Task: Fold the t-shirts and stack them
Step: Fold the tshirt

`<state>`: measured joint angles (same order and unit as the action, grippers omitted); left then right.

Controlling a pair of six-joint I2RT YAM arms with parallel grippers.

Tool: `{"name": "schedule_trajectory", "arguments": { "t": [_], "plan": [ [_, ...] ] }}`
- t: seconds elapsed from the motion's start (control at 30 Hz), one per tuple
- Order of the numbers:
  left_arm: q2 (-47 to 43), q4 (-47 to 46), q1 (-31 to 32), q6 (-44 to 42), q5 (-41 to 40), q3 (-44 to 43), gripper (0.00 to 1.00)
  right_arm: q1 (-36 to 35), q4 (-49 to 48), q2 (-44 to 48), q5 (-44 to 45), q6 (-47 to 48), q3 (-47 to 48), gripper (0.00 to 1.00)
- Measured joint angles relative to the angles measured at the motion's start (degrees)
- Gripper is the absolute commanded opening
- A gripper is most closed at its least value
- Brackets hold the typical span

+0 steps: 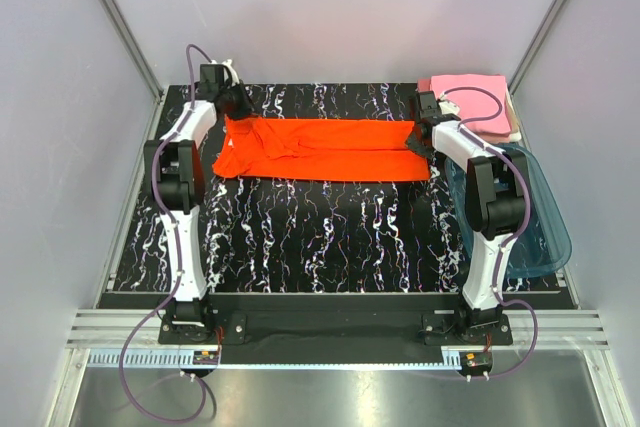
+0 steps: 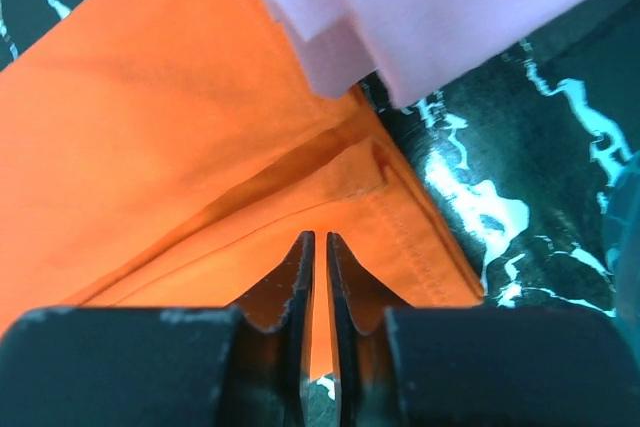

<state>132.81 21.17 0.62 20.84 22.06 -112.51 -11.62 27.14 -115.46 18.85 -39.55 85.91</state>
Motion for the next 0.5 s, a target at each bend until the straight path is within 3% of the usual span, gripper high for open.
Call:
{"name": "schedule_trajectory", "arguments": {
  "t": [0.03,0.27,0.5],
  "plan": [
    [0.20,-0.02,-0.09,-0.07,0.02,0.00,0.26,0.00,-0.04,0.02,-0.52,0.07,0.00,0.17],
    [-0.52,4.85,-2.23,-2.49,-2.75,-0.33,0.27,-1.73,-0.35,1.62,-6.67,2.43,0.11,0.18],
    [-16.85,9.29,-3.34,-3.72,-6.97,18.05,0.27,-6.01,-0.94,3.61,-11.87,3.17,0.11,0.13]
  ]
}}
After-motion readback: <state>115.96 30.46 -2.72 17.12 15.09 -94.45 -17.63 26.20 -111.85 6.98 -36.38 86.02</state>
